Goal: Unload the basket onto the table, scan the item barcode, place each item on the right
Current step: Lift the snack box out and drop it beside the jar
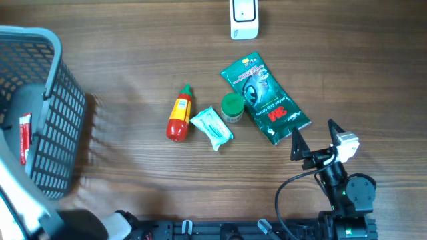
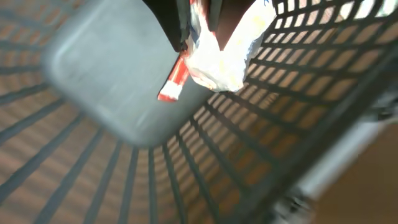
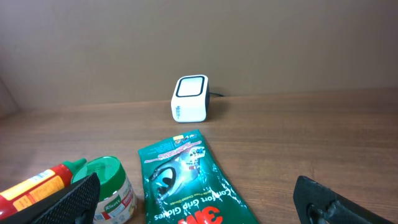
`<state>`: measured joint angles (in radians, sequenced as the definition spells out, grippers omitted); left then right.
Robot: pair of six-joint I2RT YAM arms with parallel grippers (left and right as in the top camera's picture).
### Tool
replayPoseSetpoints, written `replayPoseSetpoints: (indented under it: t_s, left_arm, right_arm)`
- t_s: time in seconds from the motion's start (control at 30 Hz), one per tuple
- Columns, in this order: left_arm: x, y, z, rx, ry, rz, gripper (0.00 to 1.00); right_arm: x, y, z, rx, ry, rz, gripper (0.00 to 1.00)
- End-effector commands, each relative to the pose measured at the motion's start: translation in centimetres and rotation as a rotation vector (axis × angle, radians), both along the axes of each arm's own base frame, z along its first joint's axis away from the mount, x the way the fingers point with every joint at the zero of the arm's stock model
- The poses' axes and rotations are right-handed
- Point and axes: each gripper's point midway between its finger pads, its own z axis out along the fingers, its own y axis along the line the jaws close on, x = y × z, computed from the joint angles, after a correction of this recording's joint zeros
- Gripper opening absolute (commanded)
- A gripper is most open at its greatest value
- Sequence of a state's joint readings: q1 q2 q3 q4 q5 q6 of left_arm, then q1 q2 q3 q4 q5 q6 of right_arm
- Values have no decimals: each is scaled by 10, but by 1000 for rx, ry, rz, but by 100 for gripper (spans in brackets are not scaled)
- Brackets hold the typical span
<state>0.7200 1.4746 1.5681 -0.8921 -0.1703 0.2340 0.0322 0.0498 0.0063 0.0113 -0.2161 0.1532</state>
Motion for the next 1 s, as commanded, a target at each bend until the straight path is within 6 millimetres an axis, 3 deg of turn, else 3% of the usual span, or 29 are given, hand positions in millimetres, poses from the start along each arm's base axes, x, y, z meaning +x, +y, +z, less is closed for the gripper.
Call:
replayPoseSetpoints:
  t_s: [0.0, 0.17, 0.27, 0.37, 0.63, 0.73, 0.83, 0.97]
  left_arm:
    - [2, -42, 51, -56, -242, -68, 4]
    - [5, -122, 116, -167, -539, -271, 4]
    - [9, -179, 137, -224, -604, -477, 4]
    - [10, -227, 143, -278, -614, -636, 4]
    - [16, -357, 113, -481, -441, -1026, 4]
    - [23, -391, 96, -531, -365, -1111, 4]
    - [35, -410, 70, -541, -264, -1127, 4]
    - [48, -438, 22, -557, -85, -1139, 4]
  right_arm:
    - [0, 0, 0, 6, 0, -2, 100]
    - [0, 0, 0, 6, 0, -2, 100]
    - [0, 0, 0, 5, 0, -2, 100]
    - [0, 0, 0, 5, 0, -2, 100]
    - [0, 0, 0, 6, 0, -2, 100]
    - [0, 0, 0, 6, 0, -2, 100]
    - [0, 0, 0, 6, 0, -2, 100]
    - [0, 0, 0, 6, 0, -2, 100]
